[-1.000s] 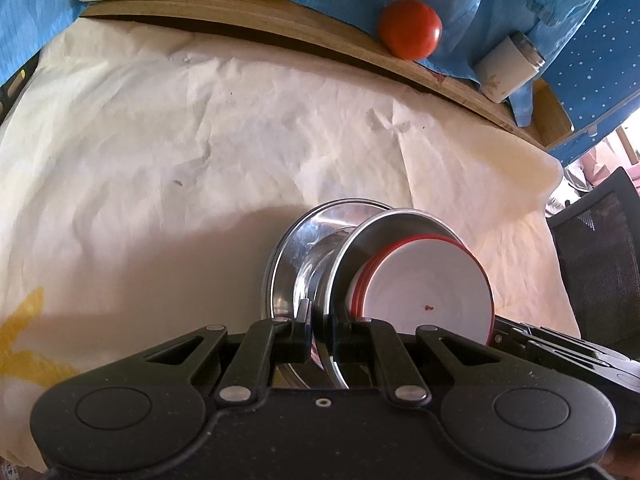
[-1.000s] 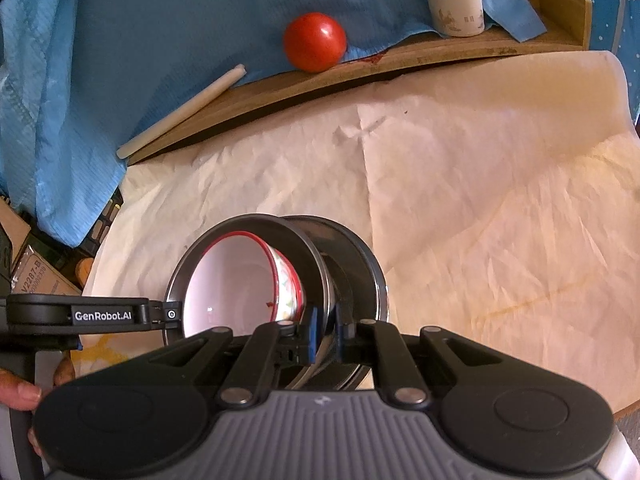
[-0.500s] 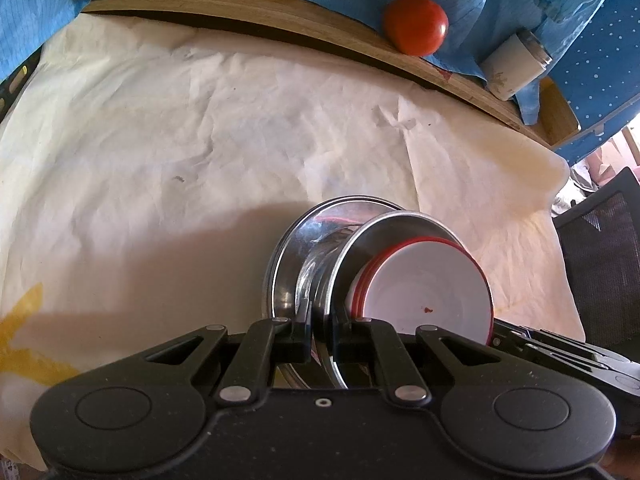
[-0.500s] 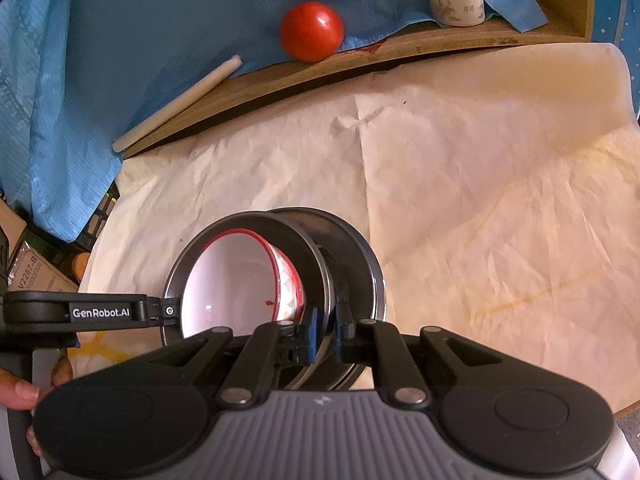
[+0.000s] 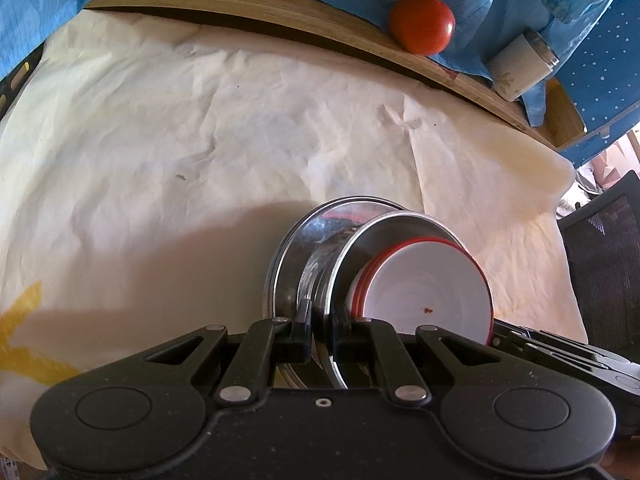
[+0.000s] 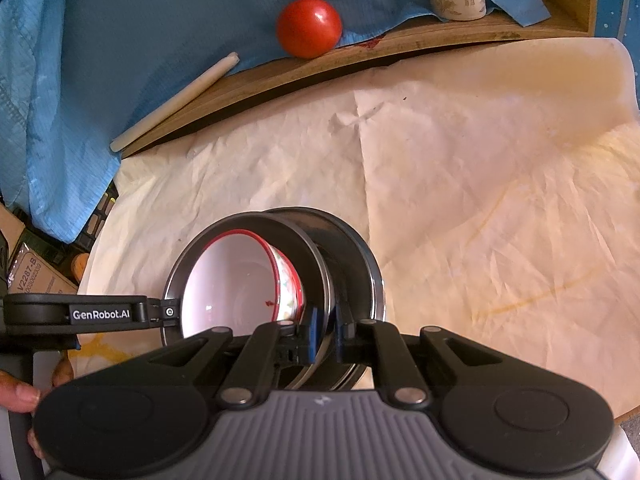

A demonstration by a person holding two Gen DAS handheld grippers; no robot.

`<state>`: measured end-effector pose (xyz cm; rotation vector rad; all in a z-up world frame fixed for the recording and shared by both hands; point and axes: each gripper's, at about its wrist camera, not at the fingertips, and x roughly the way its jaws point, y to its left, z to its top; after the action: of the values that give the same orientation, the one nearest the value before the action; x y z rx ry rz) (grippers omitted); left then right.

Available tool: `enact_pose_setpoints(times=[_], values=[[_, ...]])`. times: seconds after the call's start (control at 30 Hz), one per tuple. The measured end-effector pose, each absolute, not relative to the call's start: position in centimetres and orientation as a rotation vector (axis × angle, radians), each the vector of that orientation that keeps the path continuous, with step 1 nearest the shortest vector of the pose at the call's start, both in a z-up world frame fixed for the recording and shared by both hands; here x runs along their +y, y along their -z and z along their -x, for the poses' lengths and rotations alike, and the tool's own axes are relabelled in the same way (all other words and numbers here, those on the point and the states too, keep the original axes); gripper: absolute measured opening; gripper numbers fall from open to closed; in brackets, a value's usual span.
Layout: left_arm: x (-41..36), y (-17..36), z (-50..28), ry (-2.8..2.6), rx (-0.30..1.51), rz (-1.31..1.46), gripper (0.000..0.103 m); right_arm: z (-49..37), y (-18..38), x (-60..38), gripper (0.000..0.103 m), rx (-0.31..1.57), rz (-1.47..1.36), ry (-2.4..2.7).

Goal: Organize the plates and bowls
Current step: 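Carry the steel plate with both grippers over the second steel plate, then lower the steel plate onto the second steel plate with both grippers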

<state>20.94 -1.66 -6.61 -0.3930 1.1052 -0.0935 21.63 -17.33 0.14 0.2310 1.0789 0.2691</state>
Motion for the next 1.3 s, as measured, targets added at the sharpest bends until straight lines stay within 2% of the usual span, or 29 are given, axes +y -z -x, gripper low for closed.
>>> enact_pose_setpoints(times=[1.3], values=[[-1.6, 7.2, -21.4, 0.072, 1.120, 0.421, 0.008, -22.2, 1.1, -17.0, 0.011, 1.112, -0.245, -0.255]])
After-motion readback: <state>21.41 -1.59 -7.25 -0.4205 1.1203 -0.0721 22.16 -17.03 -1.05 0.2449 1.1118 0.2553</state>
